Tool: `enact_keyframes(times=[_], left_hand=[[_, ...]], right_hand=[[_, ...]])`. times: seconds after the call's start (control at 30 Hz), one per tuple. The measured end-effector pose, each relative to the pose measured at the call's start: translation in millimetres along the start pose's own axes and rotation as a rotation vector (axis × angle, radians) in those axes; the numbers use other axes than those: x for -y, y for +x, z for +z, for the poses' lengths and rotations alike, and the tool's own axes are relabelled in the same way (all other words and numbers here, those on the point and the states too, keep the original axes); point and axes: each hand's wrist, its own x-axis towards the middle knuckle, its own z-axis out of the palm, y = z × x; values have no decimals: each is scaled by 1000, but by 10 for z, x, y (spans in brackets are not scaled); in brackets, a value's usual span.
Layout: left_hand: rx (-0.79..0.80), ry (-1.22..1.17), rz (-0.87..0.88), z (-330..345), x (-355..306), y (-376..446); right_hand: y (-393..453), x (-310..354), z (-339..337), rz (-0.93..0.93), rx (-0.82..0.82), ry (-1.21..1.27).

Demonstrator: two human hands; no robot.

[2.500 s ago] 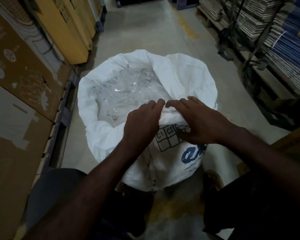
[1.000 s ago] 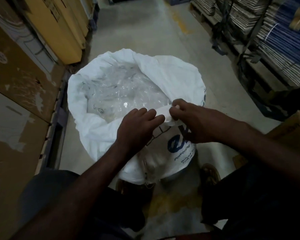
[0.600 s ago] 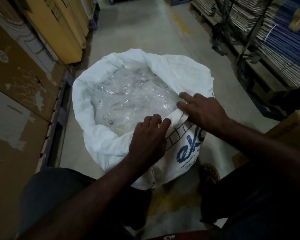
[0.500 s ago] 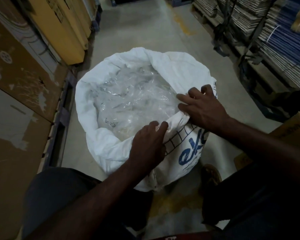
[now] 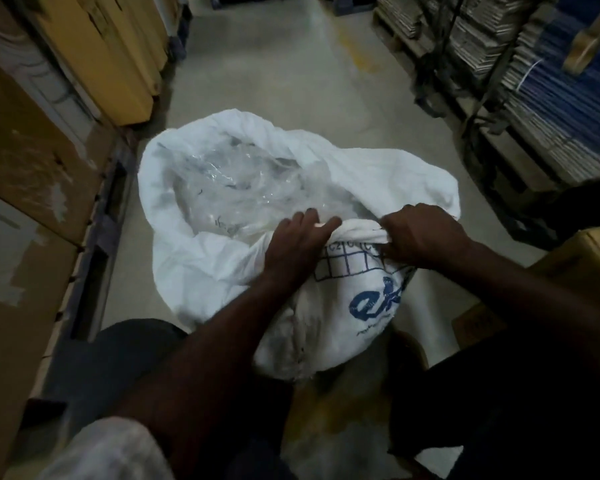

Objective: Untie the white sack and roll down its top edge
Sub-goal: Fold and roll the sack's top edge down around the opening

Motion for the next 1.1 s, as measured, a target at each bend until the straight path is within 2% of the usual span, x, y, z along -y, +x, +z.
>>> enact_keyframes(times=[0.1,0.27,0.33,0.43,0.57,0.7,0.77,0.9,1.0,1.1], left_hand=[[-60,-59,96,50,-162,521],[-263,-139,394,26,-318,1045],[-360,-136,446,-56,-296,1151],[-415,-117,449,-152,-65,1110],[-364,-184,238,-310,554,872],[-243,-166,20,-551,1010,561],[-111,-167,11,-663,1053,401],[214,-206,101,-773,965,68],[257,-233,116,-813,1005,-3],[183,-167,122,-812,1033,46]], right_hand=[[-200,-73,-80,163,12,67],[-508,7,-229,426,72,66],[-588,152,-303,468,50,87],[-554,444,-370,406,1,140],[-121,663,-366,186,-148,108],[359,758,-301,10,-257,65],[475,799,-216,-40,-270,71],[614,951,-97,-113,-260,69],[660,1001,-100,-126,-305,80],[671,1019,-128,-134,-338,103]])
